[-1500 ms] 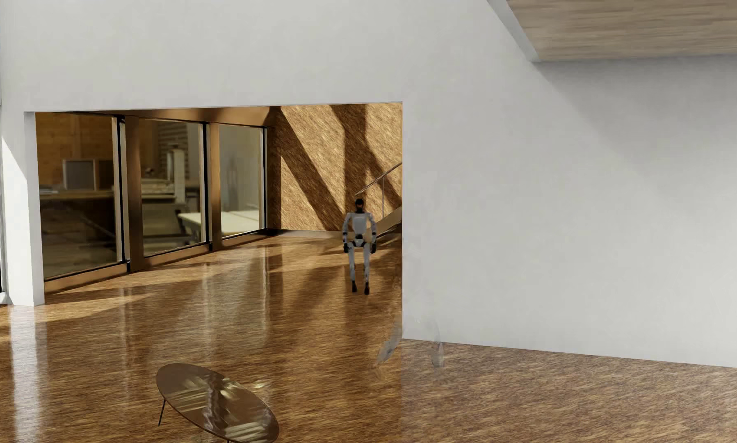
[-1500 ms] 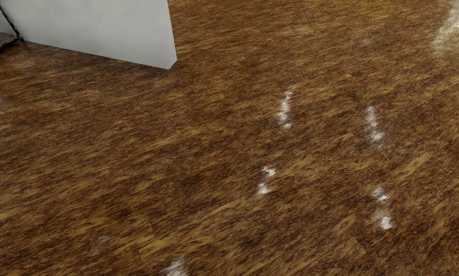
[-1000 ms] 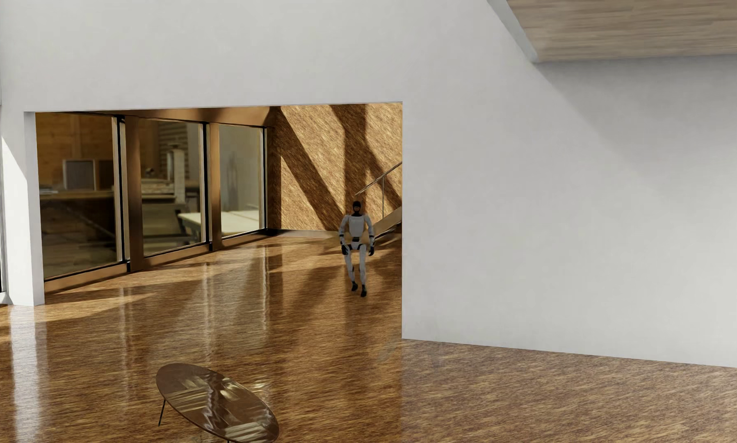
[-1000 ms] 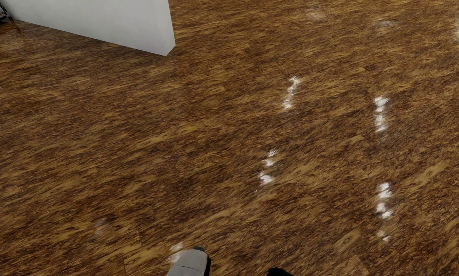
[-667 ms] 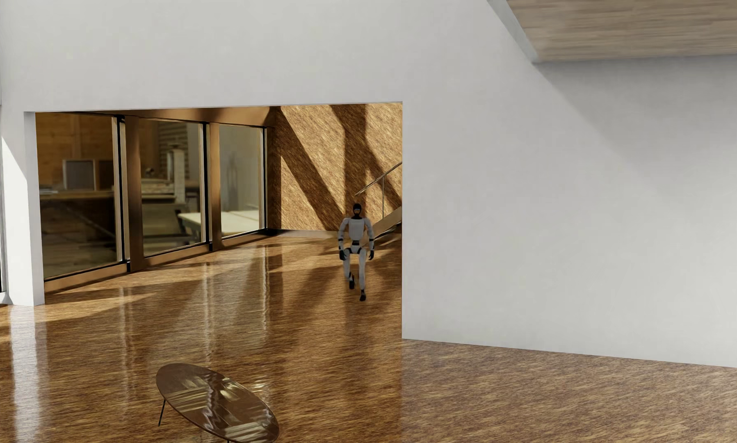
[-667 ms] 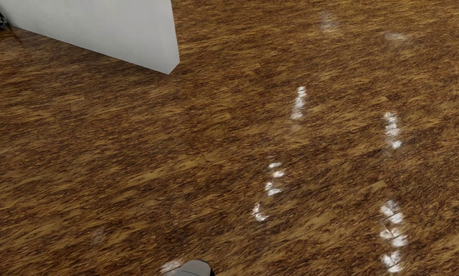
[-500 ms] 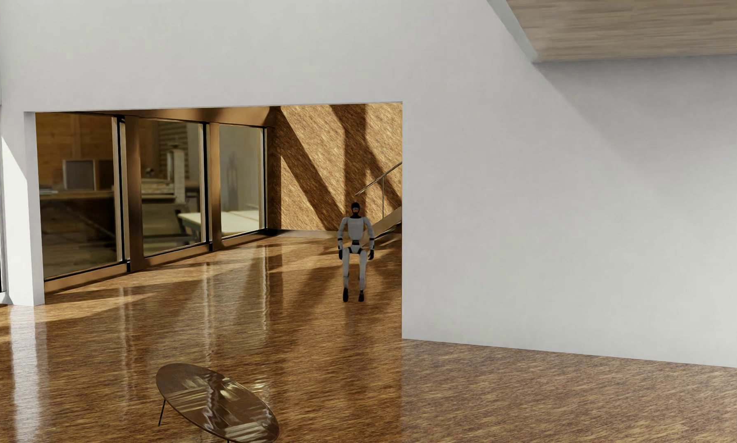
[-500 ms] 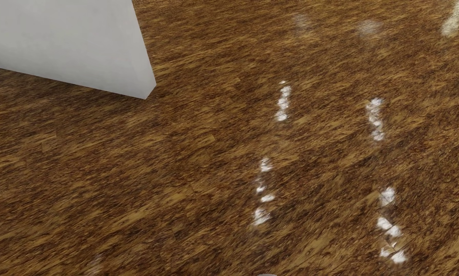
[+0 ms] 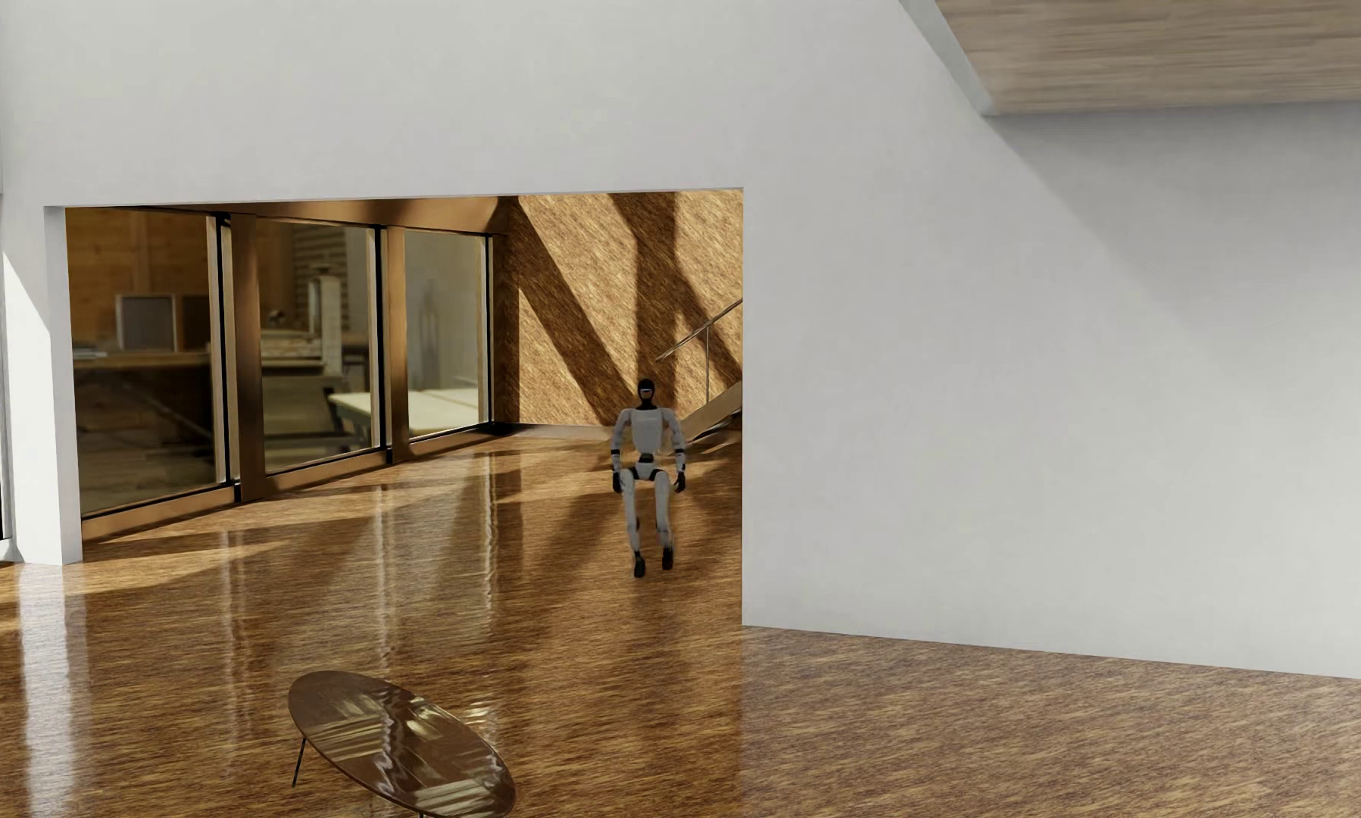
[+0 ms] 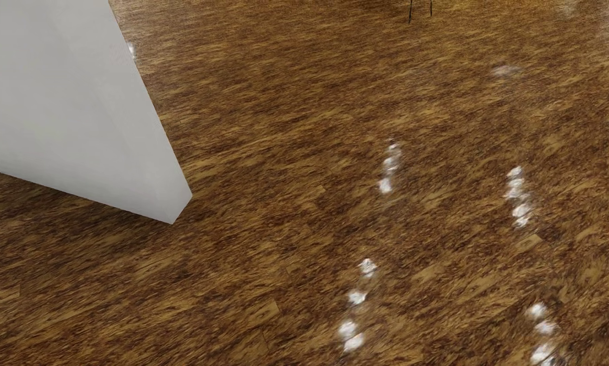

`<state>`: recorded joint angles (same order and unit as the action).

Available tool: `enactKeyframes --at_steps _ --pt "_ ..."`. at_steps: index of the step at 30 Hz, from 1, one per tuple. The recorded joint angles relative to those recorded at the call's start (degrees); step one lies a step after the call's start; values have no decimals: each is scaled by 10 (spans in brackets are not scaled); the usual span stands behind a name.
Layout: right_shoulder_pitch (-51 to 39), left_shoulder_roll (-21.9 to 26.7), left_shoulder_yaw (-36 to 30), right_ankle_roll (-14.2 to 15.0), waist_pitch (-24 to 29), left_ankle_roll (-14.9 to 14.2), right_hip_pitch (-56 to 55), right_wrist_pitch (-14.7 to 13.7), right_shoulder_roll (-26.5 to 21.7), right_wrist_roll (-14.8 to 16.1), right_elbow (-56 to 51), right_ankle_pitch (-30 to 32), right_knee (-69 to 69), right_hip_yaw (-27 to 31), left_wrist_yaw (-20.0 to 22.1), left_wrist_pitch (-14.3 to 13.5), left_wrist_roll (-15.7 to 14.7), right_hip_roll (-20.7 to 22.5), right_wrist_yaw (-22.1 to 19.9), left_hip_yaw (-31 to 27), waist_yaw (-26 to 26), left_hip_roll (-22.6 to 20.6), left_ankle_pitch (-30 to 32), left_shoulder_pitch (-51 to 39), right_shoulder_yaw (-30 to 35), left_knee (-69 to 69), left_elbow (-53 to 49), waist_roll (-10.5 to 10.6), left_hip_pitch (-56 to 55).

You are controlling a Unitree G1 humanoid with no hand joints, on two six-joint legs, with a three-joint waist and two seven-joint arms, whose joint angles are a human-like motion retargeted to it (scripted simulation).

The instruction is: Avoid the corner

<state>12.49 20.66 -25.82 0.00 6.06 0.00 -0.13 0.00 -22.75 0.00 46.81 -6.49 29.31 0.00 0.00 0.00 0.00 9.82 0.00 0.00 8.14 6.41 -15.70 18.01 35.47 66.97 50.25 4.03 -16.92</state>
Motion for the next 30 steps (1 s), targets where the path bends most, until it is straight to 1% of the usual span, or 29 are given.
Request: enactKeyframes --at_steps 2,3,4,5,6,7,8,9,10,11,12,13,14,15,16,17,18,19,20,21,22,23,24,25,26,27,28,29,30 --pt "-25 5 9 0 0 0 93 0 -15 0 -47 -94 -43 0 0 0 0 -19 0 0 49 12 24 13 -17 -174 -4 -11 -62" --pt "-40 2 15 0 -8 0 132 0 -20 0 -59 -135 -55 0 0 0 0 -21 0 0 61 19 40 18 -32 -280 -1 -8 -80" --pt "-51 1 11 0 -18 0 156 0 -26 0 -78 -158 -57 0 0 0 0 -26 0 0 68 22 63 21 -42 -354 4 -8 -98" --pt "-66 2 7 0 -25 0 182 0 -27 0 -79 -164 -56 0 0 0 0 -30 0 0 78 36 219 23 -42 -571 12 -6 -111" --pt "-69 2 11 0 -23 0 208 0 -24 0 -81 -147 -47 0 0 0 0 -50 0 0 95 41 97 27 -57 -384 18 -11 -123" --pt "-62 -2 6 0 -21 0 232 0 -20 0 -90 -111 -26 0 0 0 0 -72 0 0 106 37 34 29 -79 -320 29 -14 -137" --pt "-45 -6 2 0 -36 0 230 0 -13 0 -79 -38 21 0 0 0 0 -92 0 0 111 31 68 34 -77 -257 46 -21 -154" --pt "-35 -6 -4 0 -40 0 212 0 8 0 -41 81 103 0 0 0 0 -111 0 0 104 3 77 34 -79 -195 72 -37 -157" --pt "-22 -9 0 0 -34 0 172 0 15 0 -13 179 220 0 0 0 0 -115 0 0 92 -17 49 28 -84 -163 86 -38 -127" --pt "-11 -13 16 0 -23 0 100 0 15 0 -3 208 370 0 0 0 0 -126 0 0 82 -60 17 28 -76 -168 68 -47 -87" --pt "-15 -13 16 0 -12 0 46 0 19 0 23 156 463 0 0 0 0 -115 0 0 53 -77 2 27 -39 -194 57 -44 -24" --pt "-7 -14 17 0 -8 0 -19 0 33 0 41 110 509 0 0 0 0 -89 0 0 20 -75 -3 17 -56 -219 39 -28 29" --pt "13 -9 15 0 -7 0 -80 0 22 0 12 112 494 0 0 0 0 -71 0 0 -17 -76 -4 13 -30 -259 8 -15 86" --pt "23 -5 25 0 -4 0 -122 0 44 0 56 138 413 0 0 0 0 -59 0 0 -54 -76 -5 11 -56 -300 -16 -7 148" --pt "34 -1 31 0 -10 0 -183 0 32 0 49 179 315 0 0 0 0 -50 0 0 -69 -74 -8 2 -16 -326 -47 -1 184" --pt "51 -1 37 0 -3 0 -194 0 29 0 54 203 190 0 0 0 0 -43 0 0 -106 -55 -20 -1 -13 -355 -71 14 249" --pt "59 5 43 0 -9 0 -227 0 29 0 53 173 82 0 0 0 0 -54 0 0 -121 -58 -36 -17 -11 -369 -88 10 282" --pt "63 11 54 0 -14 0 -250 0 29 0 55 55 -7 0 0 0 0 -63 0 0 -139 -59 -56 -32 -9 -378 -103 5 309" --pt "68 15 63 0 -19 0 -271 0 27 0 54 -89 -27 0 0 0 0 -79 0 0 -153 -53 -68 -47 -1 -367 -109 3 329" --pt "76 15 72 0 -18 0 -284 0 23 0 50 -128 -26 0 0 0 0 -90 0 0 -170 -41 -64 -56 7 -355 -109 6 350" --pt "81 11 85 0 -13 0 -297 0 20 0 52 -46 -22 0 0 0 0 -90 0 0 -184 -26 -31 -58 9 -341 -98 13 378" --pt "86 7 93 0 -21 0 -316 0 20 0 58 87 23 0 0 0 0 -76 0 0 -187 -4 33 -50 11 -303 -88 23 385" --pt "87 0 99 0 -30 0 -328 0 21 0 65 187 69 0 0 0 0 -44 0 0 -178 22 137 -38 12 -226 -73 45 358" --pt "81 -1 65 0 -31 0 -313 0 18 0 85 206 113 0 0 0 0 -26 0 0 -162 30 219 -32 2 -117 -32 58 315" --pt "69 0 62 0 -35 0 -293 0 15 0 85 190 126 0 0 0 0 6 0 0 -144 39 223 -16 -10 13 -31 70 234" --pt "56 1 43 0 -20 0 -235 0 19 0 94 162 114 0 0 0 0 22 0 0 -118 38 139 -9 -42 106 -25 76 178" --pt "39 3 29 0 -16 0 -169 0 15 0 84 119 79 0 0 0 0 25 0 0 -81 20 60 1 -42 151 -24 70 115" --pt "24 6 18 0 -15 0 -105 0 7 0 67 75 46 0 0 0 0 26 0 0 -45 5 25 16 -36 155 -18 63 54" --pt "23 11 16 0 -6 0 -32 0 -5 0 17 36 8 0 0 0 0 15 0 0 -4 -11 13 30 -47 102 -2 52 19"
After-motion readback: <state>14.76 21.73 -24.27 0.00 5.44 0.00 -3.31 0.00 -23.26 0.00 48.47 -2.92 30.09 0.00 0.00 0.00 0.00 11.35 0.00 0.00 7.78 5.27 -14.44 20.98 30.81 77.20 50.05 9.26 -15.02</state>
